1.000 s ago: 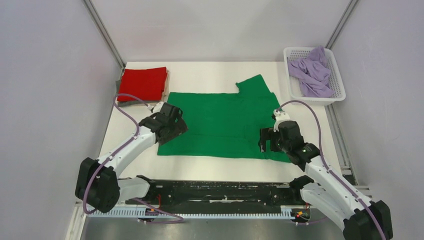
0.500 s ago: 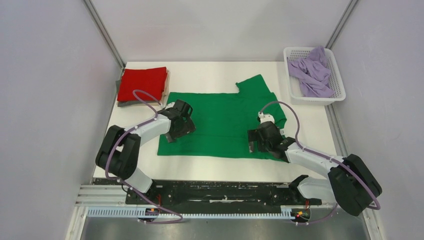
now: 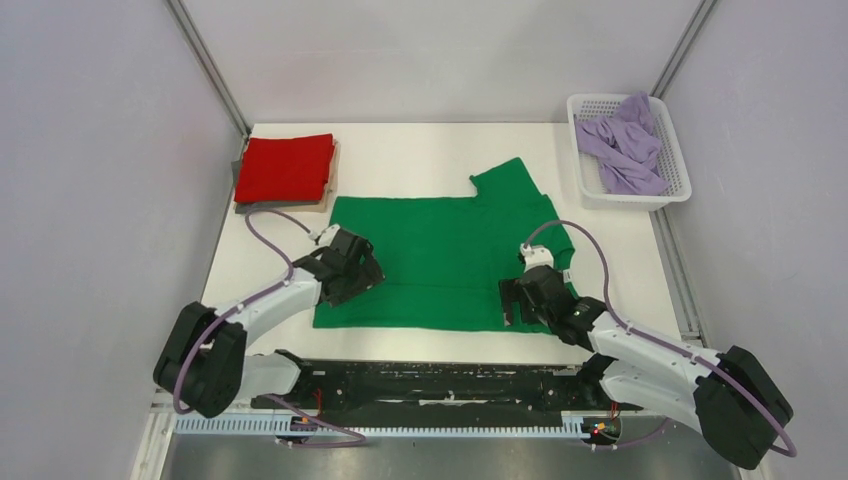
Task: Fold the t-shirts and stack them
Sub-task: Fold the flattened tshirt in 1/3 of the way
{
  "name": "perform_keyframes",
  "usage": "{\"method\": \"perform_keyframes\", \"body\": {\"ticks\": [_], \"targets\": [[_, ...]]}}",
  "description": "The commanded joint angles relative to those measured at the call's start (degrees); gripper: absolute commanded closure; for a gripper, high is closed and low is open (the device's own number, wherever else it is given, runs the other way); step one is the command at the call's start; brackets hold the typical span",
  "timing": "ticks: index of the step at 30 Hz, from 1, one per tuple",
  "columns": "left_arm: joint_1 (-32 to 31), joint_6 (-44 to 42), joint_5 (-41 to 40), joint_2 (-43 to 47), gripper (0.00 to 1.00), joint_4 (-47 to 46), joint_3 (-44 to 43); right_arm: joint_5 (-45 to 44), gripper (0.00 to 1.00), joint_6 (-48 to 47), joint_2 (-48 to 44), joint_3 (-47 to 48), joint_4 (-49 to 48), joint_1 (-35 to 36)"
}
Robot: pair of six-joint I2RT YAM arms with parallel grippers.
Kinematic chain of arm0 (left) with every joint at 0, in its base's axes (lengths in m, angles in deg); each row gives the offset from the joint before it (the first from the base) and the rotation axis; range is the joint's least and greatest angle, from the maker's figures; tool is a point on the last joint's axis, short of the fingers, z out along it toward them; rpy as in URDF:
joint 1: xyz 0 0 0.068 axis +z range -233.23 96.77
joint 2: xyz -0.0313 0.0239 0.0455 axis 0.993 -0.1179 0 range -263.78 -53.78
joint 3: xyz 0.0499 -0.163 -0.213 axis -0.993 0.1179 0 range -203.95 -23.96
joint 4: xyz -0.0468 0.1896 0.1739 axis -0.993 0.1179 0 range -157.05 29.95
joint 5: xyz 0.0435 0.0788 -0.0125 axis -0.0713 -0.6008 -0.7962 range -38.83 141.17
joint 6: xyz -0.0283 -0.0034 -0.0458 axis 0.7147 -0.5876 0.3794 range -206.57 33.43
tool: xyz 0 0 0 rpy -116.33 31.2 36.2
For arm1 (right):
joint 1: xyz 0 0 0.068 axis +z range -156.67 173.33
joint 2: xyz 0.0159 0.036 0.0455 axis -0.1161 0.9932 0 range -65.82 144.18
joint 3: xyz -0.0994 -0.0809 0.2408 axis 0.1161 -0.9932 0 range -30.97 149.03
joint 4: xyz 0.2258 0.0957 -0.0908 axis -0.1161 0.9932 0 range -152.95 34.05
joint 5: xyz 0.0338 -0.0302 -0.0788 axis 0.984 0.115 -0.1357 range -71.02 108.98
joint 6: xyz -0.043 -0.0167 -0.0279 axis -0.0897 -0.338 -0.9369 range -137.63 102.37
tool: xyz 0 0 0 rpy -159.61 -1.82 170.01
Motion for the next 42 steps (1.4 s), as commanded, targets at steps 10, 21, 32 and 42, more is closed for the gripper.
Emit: {"method": "perform_keyframes", "body": {"ticks": [10, 21, 32, 42], "targets": [[-3.36, 8.39, 2.74, 13.70, 0.00, 13.52, 8.42, 5.37, 0.02, 8.52, -3.09, -1.54, 21.18, 1.94], [-3.81, 8.74, 1.50, 16.47, 0.00, 14.37, 8.39, 6.82, 0.02, 8.63, -4.19, 1.39, 28.43, 2.41], [-3.96, 6.77, -0.52, 19.09, 0.00, 16.69, 5.35, 5.20, 0.02, 8.38, -10.06, 4.63, 24.98, 2.86], [-1.74, 2.17, -15.12, 11.50, 0.00, 20.65, -13.91, -6.92, 0.02, 2.40, -14.01, 14.22, 7.86, 2.88]]}}
